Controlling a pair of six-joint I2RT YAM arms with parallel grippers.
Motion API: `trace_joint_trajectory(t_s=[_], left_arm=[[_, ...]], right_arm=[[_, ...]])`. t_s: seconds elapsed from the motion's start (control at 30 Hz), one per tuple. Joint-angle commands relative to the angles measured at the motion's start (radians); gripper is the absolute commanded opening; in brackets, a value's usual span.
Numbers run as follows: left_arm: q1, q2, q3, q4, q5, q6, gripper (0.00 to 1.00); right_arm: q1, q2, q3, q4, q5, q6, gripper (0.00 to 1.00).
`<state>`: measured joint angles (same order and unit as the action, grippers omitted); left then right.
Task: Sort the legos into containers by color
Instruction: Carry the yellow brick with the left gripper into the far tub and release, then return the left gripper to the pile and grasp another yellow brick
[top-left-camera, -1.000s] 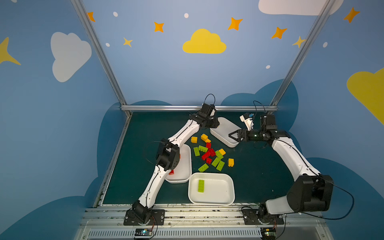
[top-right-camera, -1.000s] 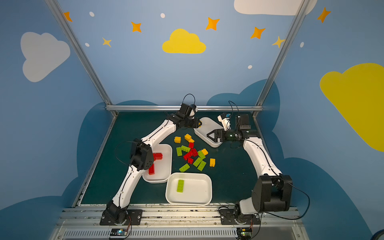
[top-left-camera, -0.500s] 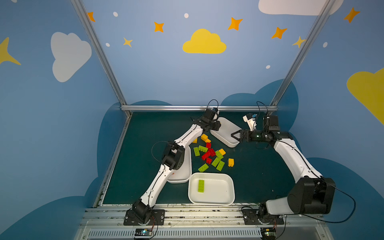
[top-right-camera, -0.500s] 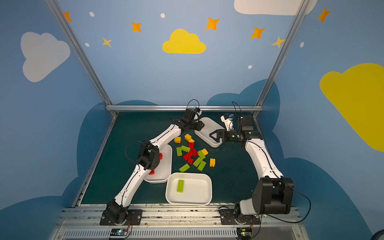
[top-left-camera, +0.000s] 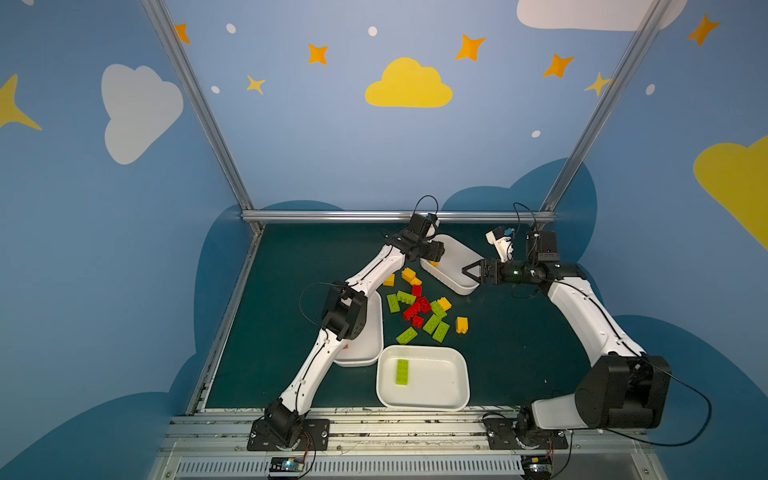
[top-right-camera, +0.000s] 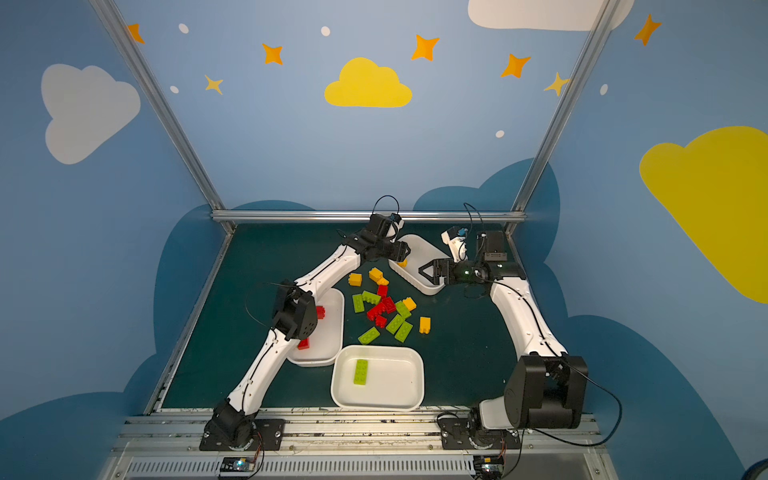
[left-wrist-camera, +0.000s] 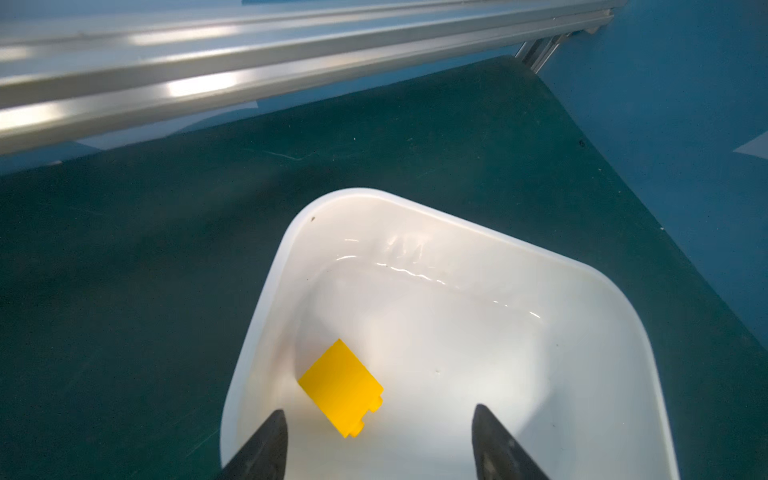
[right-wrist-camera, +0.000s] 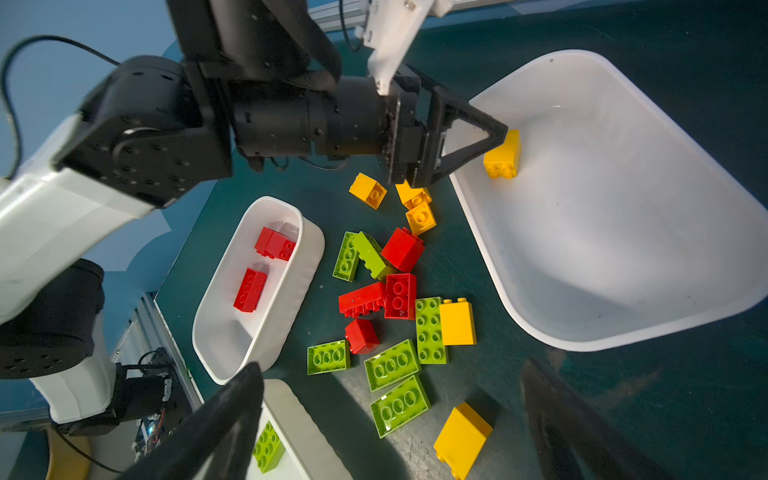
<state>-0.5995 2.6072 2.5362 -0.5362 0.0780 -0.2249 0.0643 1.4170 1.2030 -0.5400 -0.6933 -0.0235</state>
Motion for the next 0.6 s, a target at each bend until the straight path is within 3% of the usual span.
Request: trace_joint_trajectory(t_s=[0.0, 0.23, 0.37, 0.5, 0.57], left_arm=[[-0.010, -0.137, -0.021, -0.137, -0.027, -0.009, 0.74], [-0.011, -0.306, -0.195, -0.323, -0.149, -0.239, 0.78], [-0.035, -0.359, -0.289, -0.370, -0.289, -0.484, 0.82], [-0.043, -0.334, -0.268, -0.516, -0.425, -0.785, 0.81], [-0.046, -0.314, -0.238, -0.563, -0.478, -0.875, 0.82]], right_arm=[[-0.004, -0.040, -0.021, -0.015, -0.017, -0.009, 0.95], [-0.004, -0.044, -0.034, -0.019, -0.031, -0.019, 0.95], [-0.002, -0.040, -0.036, -0.017, -0.031, -0.017, 0.95], [0.001, -0.038, -0.031, -0.015, -0.033, -0.010, 0.95], [0.001, -0.034, -0.028, -0.016, -0.032, -0.006, 0.95]])
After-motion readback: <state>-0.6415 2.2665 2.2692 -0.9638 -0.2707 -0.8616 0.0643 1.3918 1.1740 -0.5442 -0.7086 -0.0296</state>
